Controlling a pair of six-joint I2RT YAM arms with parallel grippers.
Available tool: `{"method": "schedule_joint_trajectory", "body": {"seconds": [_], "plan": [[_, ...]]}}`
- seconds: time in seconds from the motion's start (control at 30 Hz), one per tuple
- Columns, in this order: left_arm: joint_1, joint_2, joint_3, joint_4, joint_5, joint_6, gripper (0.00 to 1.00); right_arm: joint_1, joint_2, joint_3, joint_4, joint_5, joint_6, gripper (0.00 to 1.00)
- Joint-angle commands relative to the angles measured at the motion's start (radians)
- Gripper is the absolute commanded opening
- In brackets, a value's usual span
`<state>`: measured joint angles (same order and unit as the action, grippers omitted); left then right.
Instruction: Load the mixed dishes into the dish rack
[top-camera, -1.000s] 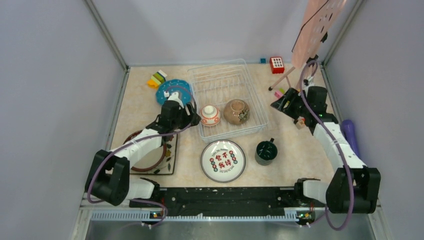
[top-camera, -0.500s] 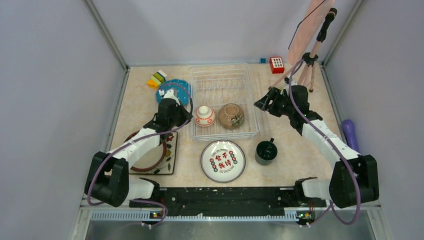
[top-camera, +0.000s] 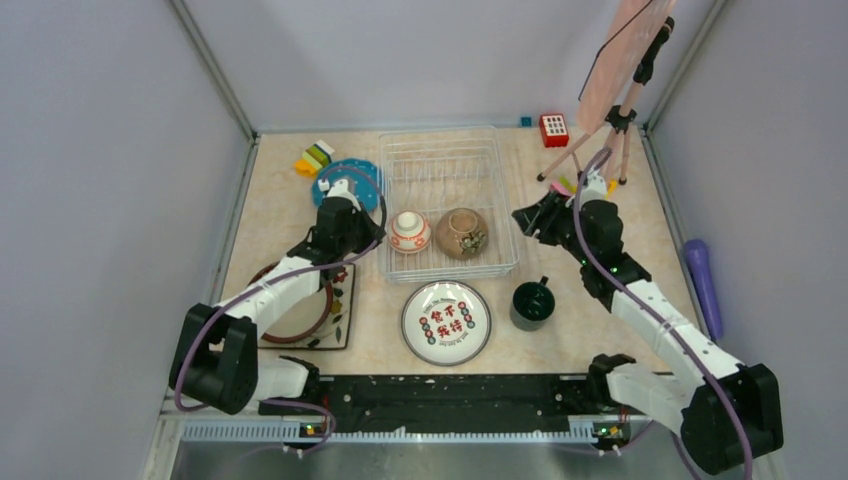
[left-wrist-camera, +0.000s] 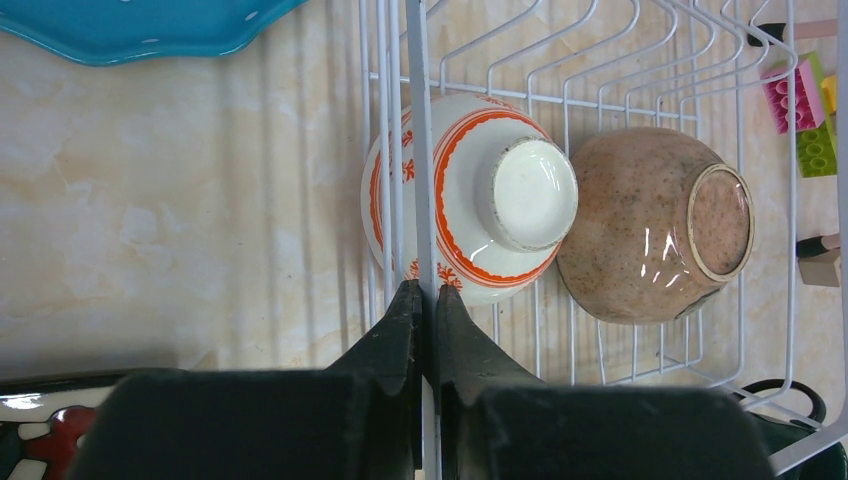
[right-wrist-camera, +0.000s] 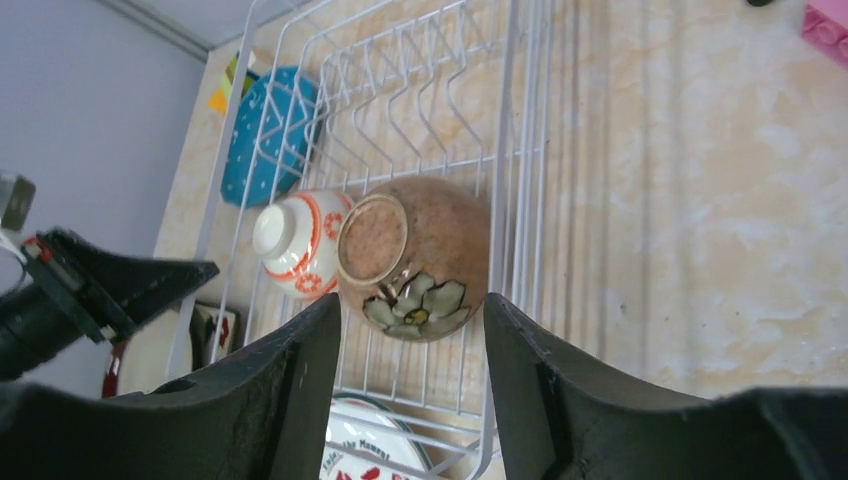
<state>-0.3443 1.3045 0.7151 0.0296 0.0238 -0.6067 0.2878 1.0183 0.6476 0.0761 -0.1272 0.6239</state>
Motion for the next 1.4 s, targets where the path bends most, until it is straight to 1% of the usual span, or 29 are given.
{"method": "schedule_joint_trajectory", "body": {"seconds": [0.0, 0.07, 0.13, 0.33, 0.57, 0.7, 0.8, 0.97, 1.03, 1.1, 1.17, 1.23, 1.37], "plan": [[0.001, -0.008, -0.002, -0.018, -0.015, 0.047, 0.0, 0.145, -0.039, -0.03, 0.036, 0.189, -0.095, 0.53], [0.001, -0.009, -0.004, -0.016, -0.015, 0.047, 0.0, 0.22, -0.021, -0.012, 0.016, 0.283, -0.134, 0.52], [0.001, -0.006, -0.005, -0.015, -0.014, 0.048, 0.0, 0.286, 0.022, 0.043, -0.018, 0.357, -0.168, 0.52], [0.001, 0.002, -0.002, -0.011, 0.004, 0.05, 0.0, 0.381, 0.217, 0.229, -0.073, 0.448, -0.263, 0.52], [0.001, 0.002, -0.004, -0.012, 0.003, 0.049, 0.0, 0.404, 0.483, 0.39, -0.075, 0.446, -0.247, 0.52], [0.001, 0.014, -0.003, -0.009, 0.014, 0.041, 0.0, 0.404, 0.62, 0.524, -0.151, 0.482, -0.23, 0.53], [0.001, 0.021, 0.0, -0.01, 0.024, 0.041, 0.0, 0.396, 0.674, 0.579, -0.16, 0.497, -0.227, 0.54], [0.001, 0.024, 0.002, -0.012, 0.03, 0.038, 0.0, 0.369, 0.756, 0.66, -0.249, 0.472, -0.198, 0.54], [0.001, 0.022, 0.001, -0.013, 0.028, 0.035, 0.0, 0.366, 0.779, 0.672, -0.284, 0.432, -0.18, 0.54], [0.001, 0.02, 0.001, -0.013, 0.026, 0.032, 0.0, 0.367, 0.796, 0.68, -0.324, 0.351, -0.149, 0.54], [0.001, 0.019, 0.0, -0.013, 0.028, 0.031, 0.0, 0.368, 0.798, 0.667, -0.34, 0.232, -0.107, 0.55], [0.002, 0.018, 0.003, -0.015, 0.027, 0.038, 0.0, 0.374, 0.777, 0.609, -0.302, 0.143, -0.056, 0.54], [0.002, 0.007, 0.002, -0.024, 0.01, 0.042, 0.0, 0.418, 0.721, 0.565, -0.282, 0.14, -0.014, 0.54]]}}
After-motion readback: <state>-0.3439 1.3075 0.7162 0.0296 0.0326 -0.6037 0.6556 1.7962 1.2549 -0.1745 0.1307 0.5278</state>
